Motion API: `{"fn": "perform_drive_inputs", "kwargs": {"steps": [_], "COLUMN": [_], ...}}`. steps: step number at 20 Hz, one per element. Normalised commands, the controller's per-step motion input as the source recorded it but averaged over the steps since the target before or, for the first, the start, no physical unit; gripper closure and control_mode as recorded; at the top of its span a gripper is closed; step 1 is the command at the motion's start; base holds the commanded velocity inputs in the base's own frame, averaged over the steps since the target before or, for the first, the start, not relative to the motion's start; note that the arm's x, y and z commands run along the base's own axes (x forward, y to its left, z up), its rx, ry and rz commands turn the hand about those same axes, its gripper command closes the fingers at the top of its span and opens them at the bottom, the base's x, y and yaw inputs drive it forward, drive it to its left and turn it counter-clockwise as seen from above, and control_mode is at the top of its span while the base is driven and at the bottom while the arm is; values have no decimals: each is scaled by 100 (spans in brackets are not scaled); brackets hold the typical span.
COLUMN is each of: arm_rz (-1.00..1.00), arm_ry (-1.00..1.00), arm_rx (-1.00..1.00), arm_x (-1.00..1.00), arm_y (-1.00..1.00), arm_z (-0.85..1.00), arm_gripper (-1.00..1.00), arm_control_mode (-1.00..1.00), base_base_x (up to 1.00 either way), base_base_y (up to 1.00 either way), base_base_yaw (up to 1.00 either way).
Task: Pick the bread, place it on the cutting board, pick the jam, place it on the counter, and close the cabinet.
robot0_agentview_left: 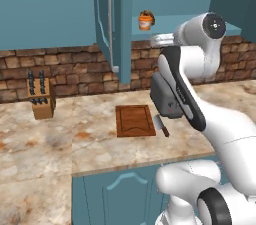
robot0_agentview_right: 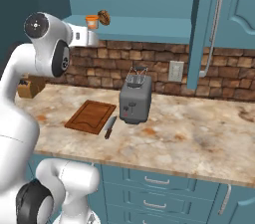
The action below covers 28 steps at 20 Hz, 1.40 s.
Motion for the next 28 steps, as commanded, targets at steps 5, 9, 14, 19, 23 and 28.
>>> {"fn": "perform_drive_inputs", "kwargs": {"steps": [5,9,14,19,23,28], "arm_rz": [0,0,0,0,0,0], "arm_ry": [12,14,0,0,0,0], "arm_rx": [4,1,0,0,0,0], "arm_x": [41,47,58,54,54,43], "arm_y": [18,14,0,0,3,3], "arm_z": [38,27,0,0,0,-1], "arm_gripper": [-100,-100,-100,-100,-100,-100], "arm_control_mode": [-100,-100,-100,-100,-100,-100], "base_base_x": [0,0,0,0,0,0], "base_base_y": [0,0,0,0,0,0], "base_base_yaw": [0,0,0,0,0,0]}}
